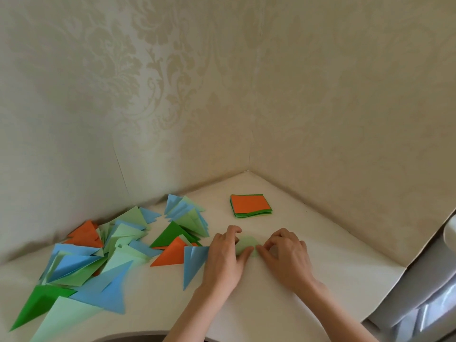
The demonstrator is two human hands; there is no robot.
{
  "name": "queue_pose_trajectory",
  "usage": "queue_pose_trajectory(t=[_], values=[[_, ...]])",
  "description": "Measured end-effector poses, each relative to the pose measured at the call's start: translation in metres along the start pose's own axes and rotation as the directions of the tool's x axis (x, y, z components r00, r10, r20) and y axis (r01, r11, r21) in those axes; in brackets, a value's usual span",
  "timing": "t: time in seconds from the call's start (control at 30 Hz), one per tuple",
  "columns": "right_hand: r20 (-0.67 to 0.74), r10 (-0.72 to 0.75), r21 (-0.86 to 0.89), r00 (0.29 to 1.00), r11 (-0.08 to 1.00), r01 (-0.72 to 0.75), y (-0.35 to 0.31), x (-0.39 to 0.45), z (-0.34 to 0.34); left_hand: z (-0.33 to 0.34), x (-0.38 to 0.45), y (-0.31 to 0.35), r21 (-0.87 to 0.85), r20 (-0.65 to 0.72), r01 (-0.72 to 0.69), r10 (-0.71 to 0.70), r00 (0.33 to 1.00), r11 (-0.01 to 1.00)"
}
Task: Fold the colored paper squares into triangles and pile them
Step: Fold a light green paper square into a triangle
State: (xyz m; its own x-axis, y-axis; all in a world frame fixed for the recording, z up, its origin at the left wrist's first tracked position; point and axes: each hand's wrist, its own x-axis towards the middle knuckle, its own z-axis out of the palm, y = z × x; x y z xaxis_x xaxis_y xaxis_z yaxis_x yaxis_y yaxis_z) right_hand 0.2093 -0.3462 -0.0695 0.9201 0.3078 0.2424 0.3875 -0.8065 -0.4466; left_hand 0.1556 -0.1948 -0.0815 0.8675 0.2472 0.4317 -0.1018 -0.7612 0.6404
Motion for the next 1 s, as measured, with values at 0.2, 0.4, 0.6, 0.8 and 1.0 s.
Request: queue_pose_trajectory(t=[0.2, 0.4, 0.6, 0.8, 1.0], values=[[-0.025, 0.07, -0.006, 0.997, 0.998, -0.07, 0.008, -0.003, -0.001, 0.012, 0.01, 0.001, -0.05, 0.031, -0.001, 0.003, 1.0, 0.999], [-0.081, 0.061, 0.084, 0.995, 0.995, -0.054, 0.012, -0.006, 0.006, 0.013, 0.015, -0.009, -0.146, 0.064, 0.073, -0.064, 0.996, 0.987], [-0.096, 0.075, 0.065, 0.993, 0.995, -0.069, 0.011, -0.007, 0.008, 0.006, 0.02, -0.016, -0.237, 0.09, 0.104, -0.084, 0.992, 0.966], [-0.081, 0.098, 0.033, 0.992, 0.995, -0.095, 0.008, -0.007, 0.007, -0.001, 0.02, -0.027, -0.316, 0.115, 0.096, -0.062, 0.991, 0.944], [-0.088, 0.11, -0.037, 0.99, 0.993, -0.114, 0.005, -0.006, 0.008, 0.004, 0.019, -0.015, -0.165, 0.136, 0.026, -0.004, 0.991, 0.986]])
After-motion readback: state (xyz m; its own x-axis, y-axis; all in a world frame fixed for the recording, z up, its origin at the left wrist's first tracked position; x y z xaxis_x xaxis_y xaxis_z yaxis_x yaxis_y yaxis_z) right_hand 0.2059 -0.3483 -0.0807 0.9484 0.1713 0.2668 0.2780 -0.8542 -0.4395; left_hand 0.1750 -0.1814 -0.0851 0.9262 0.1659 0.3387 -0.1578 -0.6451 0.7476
